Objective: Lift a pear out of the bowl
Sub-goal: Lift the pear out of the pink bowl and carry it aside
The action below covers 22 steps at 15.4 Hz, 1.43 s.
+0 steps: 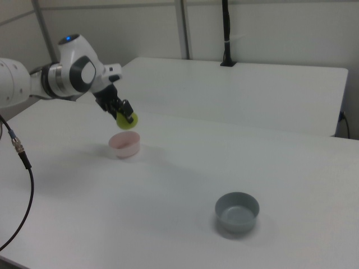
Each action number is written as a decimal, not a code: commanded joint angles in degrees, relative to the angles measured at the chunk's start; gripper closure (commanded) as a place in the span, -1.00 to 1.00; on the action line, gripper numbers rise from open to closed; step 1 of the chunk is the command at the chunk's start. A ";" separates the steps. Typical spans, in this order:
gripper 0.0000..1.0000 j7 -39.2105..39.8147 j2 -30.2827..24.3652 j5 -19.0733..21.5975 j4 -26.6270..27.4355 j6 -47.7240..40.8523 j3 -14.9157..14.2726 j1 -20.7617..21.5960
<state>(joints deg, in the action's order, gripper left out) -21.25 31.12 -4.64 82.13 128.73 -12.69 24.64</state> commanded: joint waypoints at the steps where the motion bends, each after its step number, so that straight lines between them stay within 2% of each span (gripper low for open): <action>1: 0.29 0.85 -8.95 -0.02 6.36 -2.42 -0.23 -1.17; 3: 0.29 4.63 -12.91 0.15 8.30 -6.89 -0.06 -3.53; 6: 0.29 9.11 -14.33 0.24 8.31 -12.52 0.29 -8.36; 12: 0.29 17.64 -15.57 0.15 12.35 -13.24 0.38 -15.93; 16: 0.29 17.83 -12.05 -0.72 14.54 -12.28 0.12 -15.33; 22: 0.28 16.16 -6.96 -0.81 14.64 -8.51 -0.23 -14.27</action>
<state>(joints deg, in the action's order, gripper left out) -4.04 23.00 -4.64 96.03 116.91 -12.44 9.64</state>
